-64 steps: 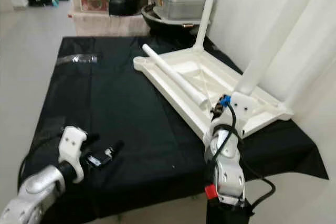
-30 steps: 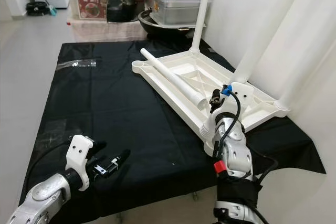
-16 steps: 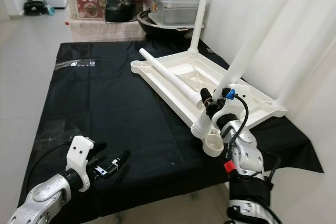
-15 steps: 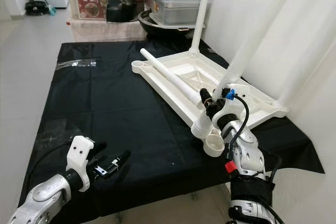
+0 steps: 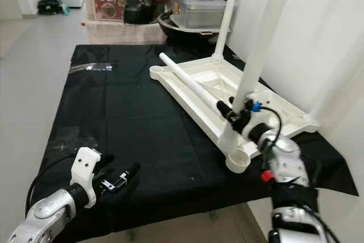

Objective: Building children table

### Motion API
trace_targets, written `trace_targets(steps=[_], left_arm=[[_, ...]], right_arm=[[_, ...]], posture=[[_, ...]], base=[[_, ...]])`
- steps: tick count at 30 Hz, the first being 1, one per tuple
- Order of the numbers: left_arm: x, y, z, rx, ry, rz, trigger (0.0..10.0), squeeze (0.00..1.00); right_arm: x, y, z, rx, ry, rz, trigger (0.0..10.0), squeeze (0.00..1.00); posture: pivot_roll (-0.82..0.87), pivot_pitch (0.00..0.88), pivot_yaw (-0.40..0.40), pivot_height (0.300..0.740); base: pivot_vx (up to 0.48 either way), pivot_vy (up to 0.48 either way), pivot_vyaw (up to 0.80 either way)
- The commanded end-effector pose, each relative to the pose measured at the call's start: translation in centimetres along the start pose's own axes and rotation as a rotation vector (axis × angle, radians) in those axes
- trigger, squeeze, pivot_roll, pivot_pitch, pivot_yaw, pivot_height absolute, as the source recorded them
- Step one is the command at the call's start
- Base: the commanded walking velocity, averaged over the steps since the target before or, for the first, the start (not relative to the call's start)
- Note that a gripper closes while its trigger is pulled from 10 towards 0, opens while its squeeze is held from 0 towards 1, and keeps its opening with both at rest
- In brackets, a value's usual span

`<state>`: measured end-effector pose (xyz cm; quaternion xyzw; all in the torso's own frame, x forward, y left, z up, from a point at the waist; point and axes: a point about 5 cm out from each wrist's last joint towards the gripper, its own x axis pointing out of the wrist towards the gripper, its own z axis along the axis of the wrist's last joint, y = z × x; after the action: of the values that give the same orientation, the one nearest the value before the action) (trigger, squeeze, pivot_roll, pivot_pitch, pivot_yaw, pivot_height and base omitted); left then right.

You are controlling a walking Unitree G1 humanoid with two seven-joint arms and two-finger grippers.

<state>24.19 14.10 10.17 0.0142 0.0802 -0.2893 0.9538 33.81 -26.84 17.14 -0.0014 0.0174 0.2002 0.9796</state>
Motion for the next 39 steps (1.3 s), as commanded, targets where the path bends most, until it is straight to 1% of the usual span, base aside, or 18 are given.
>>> trace_targets(steps=[1,3,6,8,9,11,13,14,19,20,22,23,25,29,35,37,38,39], left_arm=[[-0.1,0.0,-0.1,0.007,0.014,-0.002,10.0,0.00],[-0.1,-0.1,-0.1,0.007,0.012,-0.005,10.0,0.00],[-0.1,0.0,-0.1,0.008,0.012,-0.005,10.0,0.00],[-0.1,0.1,-0.1,0.011,0.014,-0.004,10.0,0.00],[-0.1,0.1,-0.1,0.011,0.014,-0.004,10.0,0.00],[-0.1,0.1,-0.1,0.012,0.015,-0.006,10.0,0.00],[-0.1,0.1,0.0,0.012,0.014,-0.008,10.0,0.00],[-0.1,0.1,0.0,0.013,0.014,-0.008,10.0,0.00],[-0.1,0.1,0.0,0.014,0.015,-0.009,10.0,0.00],[0.0,0.1,0.0,0.015,0.014,-0.010,10.0,0.00],[0.0,0.1,0.0,0.015,0.014,-0.010,10.0,0.00],[0.0,0.0,0.0,0.013,0.013,-0.012,10.0,0.00],[0.1,0.0,0.0,0.011,0.012,-0.013,10.0,0.00],[0.0,0.0,-0.1,0.013,0.015,-0.012,10.0,0.00],[-0.1,0.1,-0.1,0.013,0.016,-0.009,10.0,0.00],[-0.1,0.1,-0.1,0.014,0.016,-0.010,10.0,0.00],[-0.1,0.1,-0.1,0.014,0.016,-0.010,10.0,0.00],[-0.1,0.1,-0.1,0.014,0.016,-0.011,10.0,0.00]], right_arm=[[-0.3,0.0,-1.7,0.040,0.064,0.011,10.0,0.00],[-0.6,-0.4,-1.6,0.059,0.057,0.022,10.0,0.00],[-0.6,-0.3,-1.6,0.069,0.053,0.034,10.0,0.00],[-0.7,0.3,-1.9,0.082,0.048,0.093,10.0,0.00],[-0.7,0.3,-1.9,0.082,0.048,0.093,10.0,0.00],[-1.1,0.6,-2.4,0.048,0.072,0.152,10.0,0.00],[-1.4,0.4,-2.5,0.034,0.084,0.166,10.0,0.00],[-1.8,-0.1,-2.4,0.021,0.092,0.161,10.0,0.00],[-2.3,-0.8,-2.2,0.007,0.100,0.145,10.0,0.00],[-2.4,-1.5,-1.7,-0.013,0.092,0.110,10.0,0.00],[-2.4,-1.5,-1.7,-0.013,0.092,0.110,10.0,0.00],[-2.5,-2.1,-1.3,-0.021,0.083,0.084,10.0,0.00],[-2.6,-2.2,-1.3,-0.021,0.084,0.085,10.0,0.00],[-2.7,-1.7,-1.7,-0.036,0.105,0.138,10.0,0.00],[-2.6,-1.4,-1.9,-0.035,0.107,0.164,10.0,0.00],[-2.6,-0.6,-2.2,-0.060,0.124,0.218,10.0,0.00],[-2.6,-0.6,-2.2,-0.060,0.124,0.218,10.0,0.00],[-2.7,-0.1,-2.6,-0.093,0.148,0.260,10.0,0.00]], posture=[[0.06,0.000,-0.102,0.740],[0.06,0.000,-0.101,0.740],[0.06,0.000,-0.100,0.740],[0.06,0.000,-0.098,0.740],[0.06,0.000,-0.098,0.740],[0.06,0.000,-0.096,0.740],[0.06,0.000,-0.094,0.740],[0.05,0.000,-0.091,0.740],[0.05,0.000,-0.091,0.740],[0.05,0.000,-0.090,0.740],[0.05,0.000,-0.090,0.740],[0.05,0.000,-0.090,0.740],[0.05,0.000,-0.090,0.740],[0.05,0.000,-0.091,0.740],[0.05,0.000,-0.090,0.740],[0.05,0.000,-0.089,0.740],[0.05,0.000,-0.089,0.740],[0.05,0.000,-0.087,0.740]], base=[[0.000,0.000,0.00],[0.000,0.000,0.00],[0.000,0.000,0.00],[0.000,0.000,0.00],[0.000,0.000,0.00],[0.000,0.000,0.00],[0.000,0.000,0.00],[0.000,0.000,0.00],[0.000,0.000,0.00],[0.000,0.000,0.00],[0.000,0.000,0.00],[0.000,0.000,0.00],[0.000,0.000,0.00],[0.000,0.000,0.00],[0.000,0.000,0.00],[0.000,0.000,0.00],[0.000,0.000,0.00],[0.000,0.000,0.00]])
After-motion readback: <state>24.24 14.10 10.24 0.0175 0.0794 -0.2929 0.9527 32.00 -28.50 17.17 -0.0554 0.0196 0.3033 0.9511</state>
